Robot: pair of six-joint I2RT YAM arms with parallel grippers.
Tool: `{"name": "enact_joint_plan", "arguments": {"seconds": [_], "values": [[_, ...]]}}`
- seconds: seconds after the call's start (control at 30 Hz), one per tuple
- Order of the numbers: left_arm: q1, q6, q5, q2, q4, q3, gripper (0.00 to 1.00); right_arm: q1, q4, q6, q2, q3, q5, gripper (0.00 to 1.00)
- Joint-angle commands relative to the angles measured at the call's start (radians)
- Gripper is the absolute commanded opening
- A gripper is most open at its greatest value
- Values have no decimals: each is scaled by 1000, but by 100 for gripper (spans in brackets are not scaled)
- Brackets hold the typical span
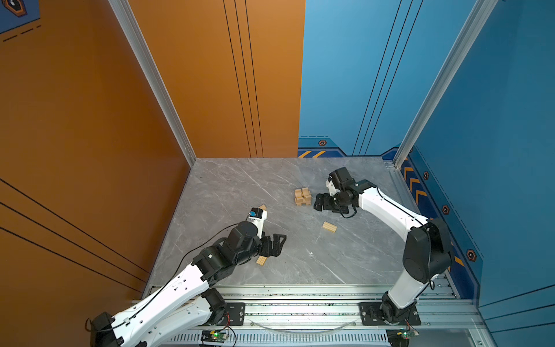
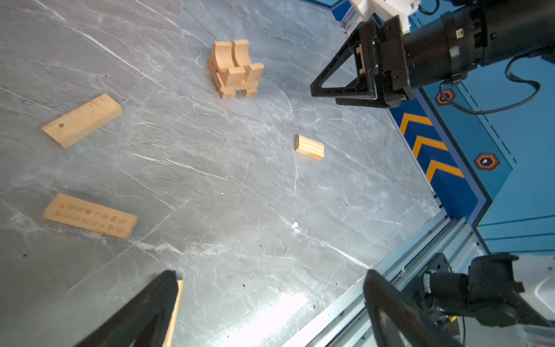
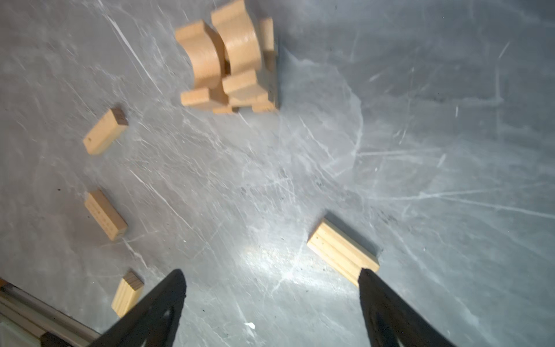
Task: Build the wood block tower
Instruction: 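Move the right gripper over a small rectangular block nearer the robot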
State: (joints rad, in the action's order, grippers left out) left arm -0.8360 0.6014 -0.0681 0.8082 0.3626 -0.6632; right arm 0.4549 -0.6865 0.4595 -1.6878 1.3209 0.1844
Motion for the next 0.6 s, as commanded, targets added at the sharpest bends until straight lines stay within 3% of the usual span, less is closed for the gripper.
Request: {"name": "enact_joint_plan", "arguments": {"seconds": [0.0,0.2,0.43,0.57], "values": [[-76,36,-108,10,-25,29,98,54,35,32,79,-91,-110,100],[-256,48,-229,51,-37,21,98,140,20,82,224,-226,-260,100],[-410,58,-331,103,-45,12,98,163,13,143,351,-340,-307,100],[-451,67,-357,110,-39,3,98,158,21,149,408,-386,-319,100]]}}
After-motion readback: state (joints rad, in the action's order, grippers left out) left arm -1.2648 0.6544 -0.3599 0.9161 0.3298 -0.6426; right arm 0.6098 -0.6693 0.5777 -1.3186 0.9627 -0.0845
